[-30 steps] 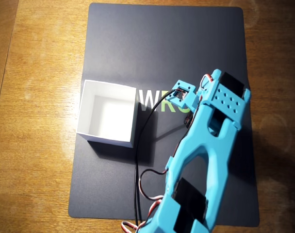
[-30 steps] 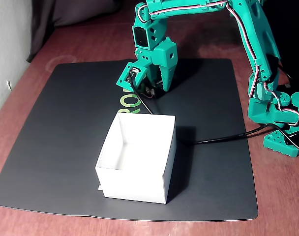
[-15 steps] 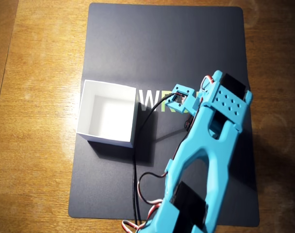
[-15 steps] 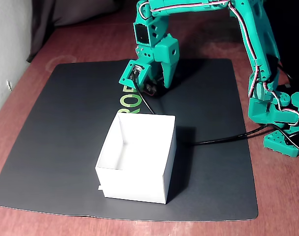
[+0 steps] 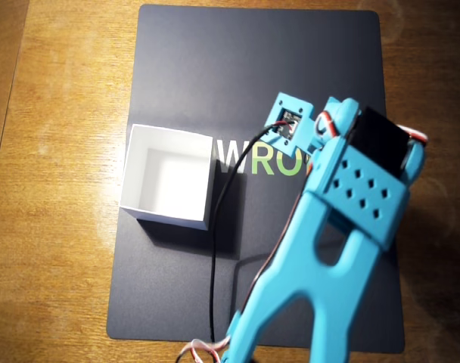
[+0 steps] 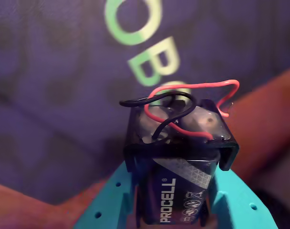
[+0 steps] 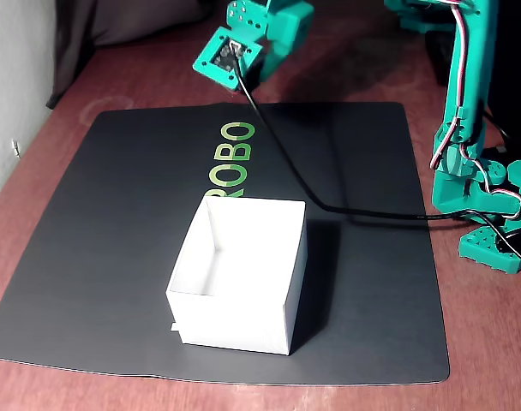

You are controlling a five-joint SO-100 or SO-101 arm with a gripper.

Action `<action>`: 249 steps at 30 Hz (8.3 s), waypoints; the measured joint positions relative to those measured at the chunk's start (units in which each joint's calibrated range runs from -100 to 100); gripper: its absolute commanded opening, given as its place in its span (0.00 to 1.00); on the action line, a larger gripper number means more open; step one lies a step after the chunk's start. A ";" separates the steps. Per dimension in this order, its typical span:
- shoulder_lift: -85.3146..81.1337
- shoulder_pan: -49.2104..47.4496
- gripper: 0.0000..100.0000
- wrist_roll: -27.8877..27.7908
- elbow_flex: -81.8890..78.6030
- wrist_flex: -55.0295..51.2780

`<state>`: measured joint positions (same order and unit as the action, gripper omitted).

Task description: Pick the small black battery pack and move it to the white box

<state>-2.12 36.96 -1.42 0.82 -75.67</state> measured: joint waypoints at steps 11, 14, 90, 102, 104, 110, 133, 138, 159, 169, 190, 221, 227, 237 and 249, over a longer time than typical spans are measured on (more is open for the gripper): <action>-22.88 -30.78 0.01 -15.82 -0.09 -0.09; -26.02 -41.41 0.01 -20.34 -0.18 -0.09; -5.93 -65.14 0.01 8.88 -28.55 18.67; -2.54 -67.00 0.01 10.61 -28.45 18.58; -1.95 -67.00 0.01 10.88 -28.45 18.58; -0.76 -67.00 0.01 10.93 -28.45 18.58; -0.76 -67.00 0.13 10.72 -27.36 18.67; -0.51 -67.00 0.13 10.88 -27.36 18.67; -0.51 -67.00 0.20 10.56 -26.82 18.05; -12.20 -67.00 0.20 10.56 -24.73 17.71; -40.85 -61.43 0.20 10.83 -29.36 -1.05; -79.66 -49.81 0.20 -4.26 -73.64 -0.35; -79.92 -49.81 0.20 -4.41 -78.09 2.53; -90.00 -49.81 0.20 -4.31 -87.91 3.31; -93.90 -49.81 0.20 0.47 -89.91 3.31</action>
<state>-96.02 -12.86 -0.95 -89.09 -72.35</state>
